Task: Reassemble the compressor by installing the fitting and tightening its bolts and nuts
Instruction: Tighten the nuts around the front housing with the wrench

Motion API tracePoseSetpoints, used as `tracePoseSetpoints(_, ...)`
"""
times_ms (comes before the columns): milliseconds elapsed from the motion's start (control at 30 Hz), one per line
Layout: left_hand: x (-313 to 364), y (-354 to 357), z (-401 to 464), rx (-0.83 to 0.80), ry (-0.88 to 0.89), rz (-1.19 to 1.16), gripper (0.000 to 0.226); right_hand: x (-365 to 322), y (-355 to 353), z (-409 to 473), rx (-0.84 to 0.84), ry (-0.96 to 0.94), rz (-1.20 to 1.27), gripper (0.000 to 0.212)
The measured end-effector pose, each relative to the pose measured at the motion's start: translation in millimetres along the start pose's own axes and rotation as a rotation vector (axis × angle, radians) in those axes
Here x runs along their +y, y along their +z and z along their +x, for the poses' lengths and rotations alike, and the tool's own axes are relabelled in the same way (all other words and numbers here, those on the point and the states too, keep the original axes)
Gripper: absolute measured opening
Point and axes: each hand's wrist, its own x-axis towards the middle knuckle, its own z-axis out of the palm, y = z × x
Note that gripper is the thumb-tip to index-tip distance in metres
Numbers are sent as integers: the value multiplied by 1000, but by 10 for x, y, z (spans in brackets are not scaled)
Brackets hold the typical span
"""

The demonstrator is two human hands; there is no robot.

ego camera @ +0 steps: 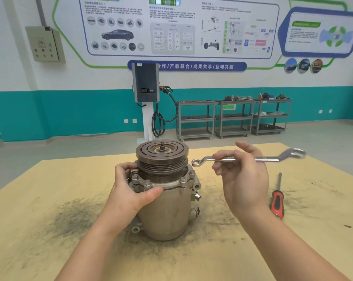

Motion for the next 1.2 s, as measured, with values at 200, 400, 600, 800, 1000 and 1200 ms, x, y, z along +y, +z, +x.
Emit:
tracePoseSetpoints(200, -19, -28, 18, -27, 10, -14, 68, 105, -60, 246, 13, 221, 150, 18)
tracePoseSetpoints(400, -3, -22, 17, -37, 22, -16, 69, 211, -92, 414, -58, 352, 120, 17)
tracePoseSetpoints(600, 0, -27, 17, -43, 10, -13, 71, 274, -53, 593, -58, 517, 162, 13)
tracePoseSetpoints(800, -28, -23, 37, -39, 1, -28, 71, 324, -28, 660, -92, 488, 150, 14)
tracePoseSetpoints(1000, -79, -28, 52, -20, 6, -49, 76, 440, -35, 651, -82, 555, 205, 13)
tracePoseSetpoints(1200, -26, -4, 36, -22, 35, -50, 94, 442, -139, 481, -51, 542, 307, 8)
